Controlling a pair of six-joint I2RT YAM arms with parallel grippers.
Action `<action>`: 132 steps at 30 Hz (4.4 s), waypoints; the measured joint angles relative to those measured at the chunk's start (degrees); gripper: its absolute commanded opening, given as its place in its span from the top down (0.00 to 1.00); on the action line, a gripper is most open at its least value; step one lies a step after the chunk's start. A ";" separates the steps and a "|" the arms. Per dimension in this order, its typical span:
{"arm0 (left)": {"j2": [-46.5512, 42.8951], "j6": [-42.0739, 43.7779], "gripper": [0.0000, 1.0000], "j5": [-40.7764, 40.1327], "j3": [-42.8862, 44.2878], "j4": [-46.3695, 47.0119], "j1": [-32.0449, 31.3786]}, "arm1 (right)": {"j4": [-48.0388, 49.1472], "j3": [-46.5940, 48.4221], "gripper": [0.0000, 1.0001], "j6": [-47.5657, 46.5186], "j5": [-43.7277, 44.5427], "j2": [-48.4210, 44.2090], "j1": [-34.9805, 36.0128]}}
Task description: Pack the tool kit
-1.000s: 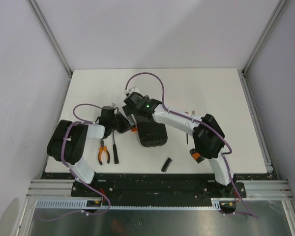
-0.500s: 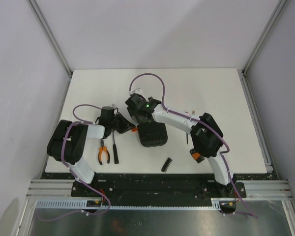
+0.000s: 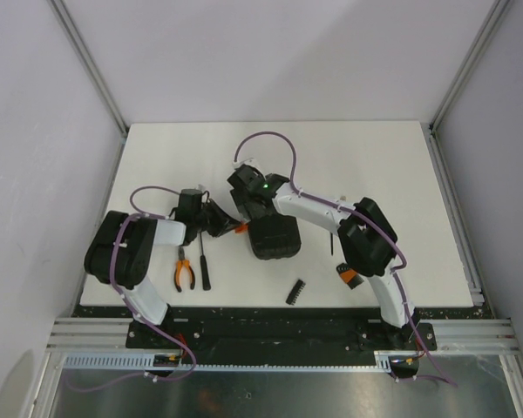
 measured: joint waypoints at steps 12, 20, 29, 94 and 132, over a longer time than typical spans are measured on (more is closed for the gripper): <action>1.49 -0.63 0.91 2.16 0.00 2.16 0.00 | 0.55 -0.09 0.54 -0.11 -2.89 -0.79 -0.70; 1.70 -1.05 0.90 3.15 0.04 2.47 -0.02 | -0.76 0.61 0.54 -0.83 -2.82 -0.96 -0.68; 1.70 -1.05 0.90 3.19 0.04 2.64 -0.02 | -2.99 2.58 0.55 -1.88 -1.86 -0.96 -0.68; 1.62 0.61 0.89 0.83 4.48 -5.14 1.57 | 20.79 -26.71 0.58 1.38 -28.15 -29.75 -27.67; 4.70 8.72 0.84 -10.51 17.53 -19.26 7.19 | 24.24 -31.01 0.54 -1.92 -33.07 -14.40 -34.10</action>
